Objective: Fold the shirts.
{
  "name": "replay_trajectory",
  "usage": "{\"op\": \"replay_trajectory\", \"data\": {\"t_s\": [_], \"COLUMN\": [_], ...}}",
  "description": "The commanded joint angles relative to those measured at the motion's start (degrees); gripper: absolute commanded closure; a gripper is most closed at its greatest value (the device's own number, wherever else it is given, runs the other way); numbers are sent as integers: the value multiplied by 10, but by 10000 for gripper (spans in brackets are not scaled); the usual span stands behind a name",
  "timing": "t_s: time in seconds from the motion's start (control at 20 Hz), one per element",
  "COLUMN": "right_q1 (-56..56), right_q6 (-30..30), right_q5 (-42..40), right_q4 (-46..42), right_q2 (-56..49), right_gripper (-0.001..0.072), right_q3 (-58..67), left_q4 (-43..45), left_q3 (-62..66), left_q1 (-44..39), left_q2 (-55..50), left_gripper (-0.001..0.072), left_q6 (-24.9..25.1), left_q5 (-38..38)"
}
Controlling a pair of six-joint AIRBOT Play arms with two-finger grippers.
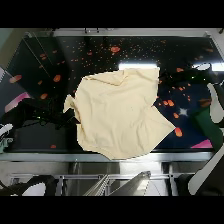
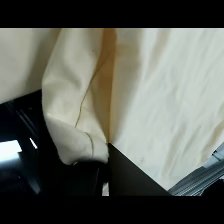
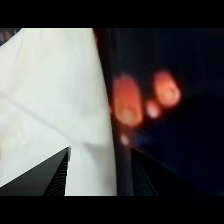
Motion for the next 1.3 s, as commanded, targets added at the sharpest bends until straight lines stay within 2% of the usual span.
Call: {"op": "replay_trajectory", "data": {"t_s": [0.0, 0.15, 0.3, 0.4, 0.5, 0.6, 0.75, 0.85, 0.95, 1.1, 1.25], "right_q1": [18, 29, 27, 18, 0, -20, -23, -21, -17, 14, 63], "right_q6": [2, -12, -49, -50, -36, -4, 57, 82, 116, 204, 296], "right_q5": [11, 19, 36, 43, 63, 103, 159, 137, 101, 75, 63], "right_q4": [14, 69, 134, 150, 117, 5, -251, -316, -318, -331, -359], "right_q2": [-12, -17, -18, -13, 4, 31, 106, 187, 290, 460, 604], "right_gripper": [256, 300, 692, 695, 697, 698, 699, 699, 698, 697, 697], "right_q3": [0, 0, 1, 3, 3, 2, -52, -159, -300, -522, -687], "left_q4": [1, 1, 1, 12, 67, 107, 112, 127, 154, 185, 143], "left_q3": [0, 0, 1, 10, 68, 161, 329, 457, 593, 770, 785], "left_q1": [0, 0, 0, 5, 23, 45, 59, 49, 31, 6, 3], "left_q2": [0, 0, 0, -2, -28, -77, -170, -240, -313, -414, -442], "left_gripper": [683, 683, 683, 685, 686, 686, 687, 687, 689, 687, 686], "left_q6": [1, 1, 2, 7, -11, -25, -30, -31, -35, -54, -49], "left_q5": [2, 2, 1, -7, -4, 10, 16, 30, 55, 120, 113]}}
